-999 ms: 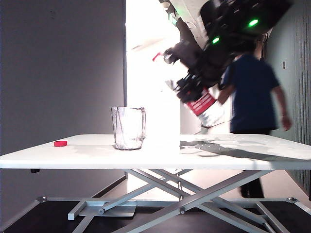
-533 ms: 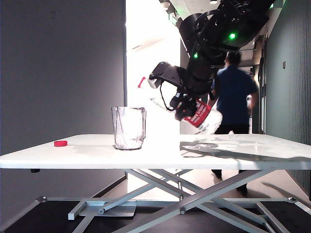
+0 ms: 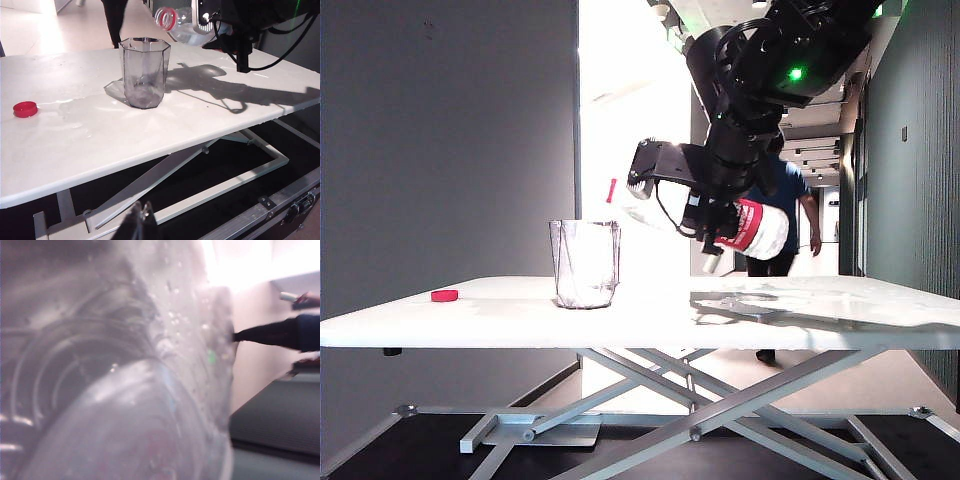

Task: Pick up the mineral water bottle on the table and pour water into the mug until it's half full.

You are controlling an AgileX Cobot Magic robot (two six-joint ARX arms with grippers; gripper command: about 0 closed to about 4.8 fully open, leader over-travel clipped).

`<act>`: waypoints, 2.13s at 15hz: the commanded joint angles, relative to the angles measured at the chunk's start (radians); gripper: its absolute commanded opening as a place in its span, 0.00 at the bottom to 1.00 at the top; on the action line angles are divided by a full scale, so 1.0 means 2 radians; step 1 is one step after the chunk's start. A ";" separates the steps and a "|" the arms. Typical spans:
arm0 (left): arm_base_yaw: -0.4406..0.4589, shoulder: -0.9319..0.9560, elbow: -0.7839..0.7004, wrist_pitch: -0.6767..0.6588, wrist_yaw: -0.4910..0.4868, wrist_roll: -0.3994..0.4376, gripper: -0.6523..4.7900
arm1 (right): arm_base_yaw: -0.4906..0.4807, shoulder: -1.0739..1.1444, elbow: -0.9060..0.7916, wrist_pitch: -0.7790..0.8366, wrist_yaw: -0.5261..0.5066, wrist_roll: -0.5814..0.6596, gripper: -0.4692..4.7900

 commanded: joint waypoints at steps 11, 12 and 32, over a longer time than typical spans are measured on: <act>0.000 0.000 0.000 -0.002 0.001 0.000 0.11 | 0.001 -0.004 0.021 0.057 0.046 -0.148 0.43; 0.000 0.000 0.000 -0.002 0.001 0.000 0.11 | 0.001 -0.004 0.022 0.057 0.048 -0.151 0.43; 0.000 0.000 0.000 -0.002 0.001 0.000 0.11 | 0.012 0.008 0.022 0.071 0.059 -0.174 0.43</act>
